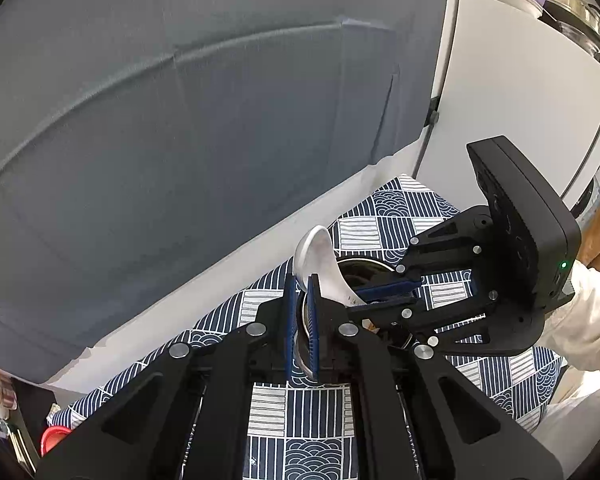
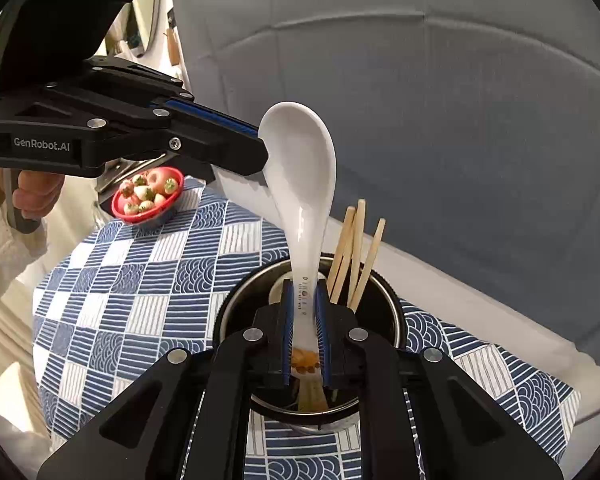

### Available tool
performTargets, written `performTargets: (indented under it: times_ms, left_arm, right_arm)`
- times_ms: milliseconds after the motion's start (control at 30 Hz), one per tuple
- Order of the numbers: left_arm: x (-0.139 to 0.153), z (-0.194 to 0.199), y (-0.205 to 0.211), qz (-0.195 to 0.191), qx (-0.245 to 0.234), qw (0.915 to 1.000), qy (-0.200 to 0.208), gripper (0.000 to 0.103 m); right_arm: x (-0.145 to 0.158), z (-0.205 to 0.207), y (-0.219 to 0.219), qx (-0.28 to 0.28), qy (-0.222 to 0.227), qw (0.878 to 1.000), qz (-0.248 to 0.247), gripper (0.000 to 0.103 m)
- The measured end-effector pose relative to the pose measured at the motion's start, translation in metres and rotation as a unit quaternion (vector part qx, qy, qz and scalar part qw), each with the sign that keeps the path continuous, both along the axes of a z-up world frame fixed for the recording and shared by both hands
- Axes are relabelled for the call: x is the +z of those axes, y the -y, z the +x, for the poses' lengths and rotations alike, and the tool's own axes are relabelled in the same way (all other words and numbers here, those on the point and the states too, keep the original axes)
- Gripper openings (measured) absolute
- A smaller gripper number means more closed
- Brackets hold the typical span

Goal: Organize utensils

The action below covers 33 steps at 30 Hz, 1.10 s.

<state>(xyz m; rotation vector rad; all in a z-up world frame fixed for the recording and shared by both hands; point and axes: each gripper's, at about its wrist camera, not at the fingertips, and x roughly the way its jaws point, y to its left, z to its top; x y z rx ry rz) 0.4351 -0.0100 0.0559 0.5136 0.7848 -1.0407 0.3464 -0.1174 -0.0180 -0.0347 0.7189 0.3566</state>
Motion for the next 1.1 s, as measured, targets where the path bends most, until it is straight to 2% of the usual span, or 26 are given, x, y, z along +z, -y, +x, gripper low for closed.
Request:
performTargets:
  times_ms: [33,100,133,167,233,267,300,433,500,733,1100]
  left_arm:
    - [-0.002,0.0,-0.001,0.0,0.0,1.0,0.001,0.008]
    - [-0.005,-0.002,0.0,0.004,0.0,1.0,0.006,0.023]
    - [-0.006,-0.003,-0.001,0.006,-0.001,0.9999,0.01,0.044]
    - [-0.007,-0.005,-0.004,0.006,0.003,0.9998,0.017,0.057]
    - [-0.008,-0.007,-0.011,0.0,0.008,0.9998,0.018,0.063]
    - [-0.008,-0.007,-0.015,-0.004,0.015,0.9997,0.017,0.074]
    - [-0.007,-0.008,-0.019,-0.009,0.022,0.9995,0.018,0.079]
    - [-0.007,-0.013,-0.033,-0.023,0.052,0.9981,0.023,0.096]
    - [-0.009,-0.017,-0.043,-0.031,0.079,0.996,0.028,0.097]
    - [-0.033,-0.035,-0.076,-0.073,0.144,0.9868,-0.011,0.097]
    - [-0.061,-0.092,-0.116,-0.061,0.196,0.9786,0.018,0.097]
  right_arm:
    - [-0.001,-0.001,0.0,-0.001,0.001,1.0,-0.002,0.012]
    - [-0.001,-0.004,-0.001,-0.003,0.01,1.0,-0.011,0.013]
    - [0.0,-0.007,-0.001,-0.004,0.017,1.0,-0.014,0.016]
    - [0.002,-0.012,-0.001,-0.007,0.029,0.999,-0.021,0.019]
    - [0.006,-0.019,0.002,-0.014,0.04,0.999,-0.031,0.047]
    - [0.008,-0.023,0.004,-0.017,0.044,0.998,-0.03,0.051]
    - [0.009,-0.026,0.005,-0.018,0.046,0.998,-0.027,0.051]
    - [0.014,-0.037,0.004,-0.037,0.054,0.997,-0.041,0.074]
    - [0.016,-0.044,0.002,-0.052,0.057,0.996,-0.051,0.085]
    - [0.016,-0.056,-0.006,-0.118,0.034,0.989,-0.076,0.088]
    - [0.004,-0.11,-0.028,-0.169,0.016,0.982,-0.087,0.095]
